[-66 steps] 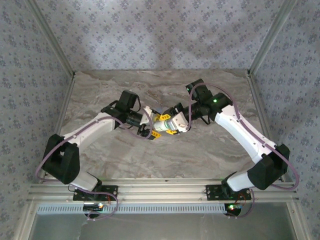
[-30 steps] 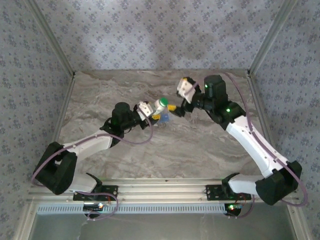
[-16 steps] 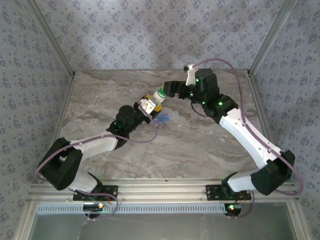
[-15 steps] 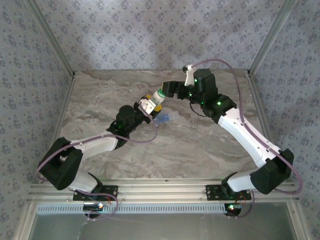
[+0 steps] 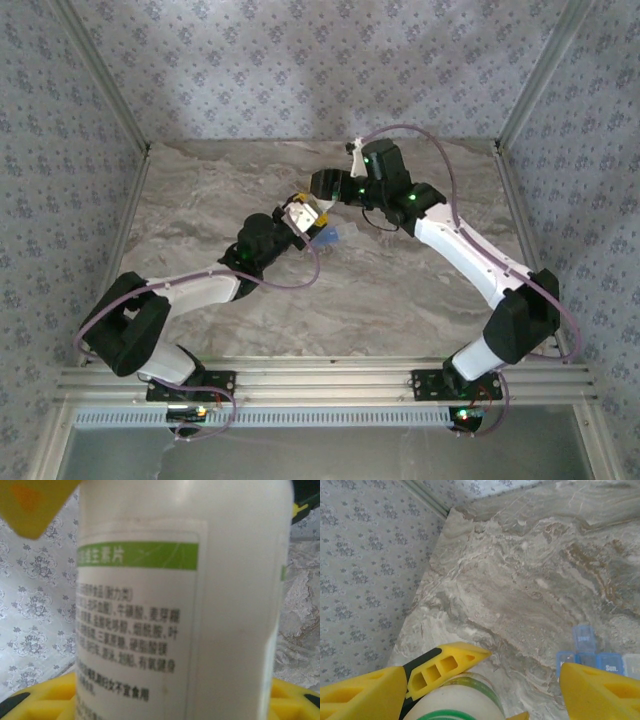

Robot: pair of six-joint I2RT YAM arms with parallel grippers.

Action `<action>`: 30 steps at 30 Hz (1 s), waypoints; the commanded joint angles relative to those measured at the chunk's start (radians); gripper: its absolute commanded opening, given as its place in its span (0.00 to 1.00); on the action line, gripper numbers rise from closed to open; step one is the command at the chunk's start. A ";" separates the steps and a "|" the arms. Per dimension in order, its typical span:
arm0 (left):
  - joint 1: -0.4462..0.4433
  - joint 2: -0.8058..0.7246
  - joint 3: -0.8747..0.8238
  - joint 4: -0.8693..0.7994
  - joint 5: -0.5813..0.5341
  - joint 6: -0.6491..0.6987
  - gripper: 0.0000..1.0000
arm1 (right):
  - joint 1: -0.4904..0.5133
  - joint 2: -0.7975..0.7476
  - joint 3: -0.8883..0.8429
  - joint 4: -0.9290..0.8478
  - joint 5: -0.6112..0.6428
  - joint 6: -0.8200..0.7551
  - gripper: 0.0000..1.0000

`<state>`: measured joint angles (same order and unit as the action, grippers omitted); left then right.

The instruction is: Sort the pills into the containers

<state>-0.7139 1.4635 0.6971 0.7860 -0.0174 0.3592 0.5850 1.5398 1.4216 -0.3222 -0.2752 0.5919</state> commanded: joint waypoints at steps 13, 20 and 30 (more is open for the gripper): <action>-0.005 0.024 0.031 0.059 -0.059 0.049 0.05 | -0.024 0.036 0.002 -0.015 -0.161 0.111 0.60; -0.004 0.027 0.038 0.053 -0.053 0.040 0.16 | -0.037 0.027 -0.015 0.013 -0.195 0.135 0.42; 0.010 0.026 0.046 0.032 0.011 0.009 0.33 | -0.042 -0.012 -0.059 0.078 -0.185 0.149 0.28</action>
<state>-0.7128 1.4952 0.7048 0.7780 -0.0555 0.4026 0.5491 1.5661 1.3922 -0.2893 -0.4389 0.7013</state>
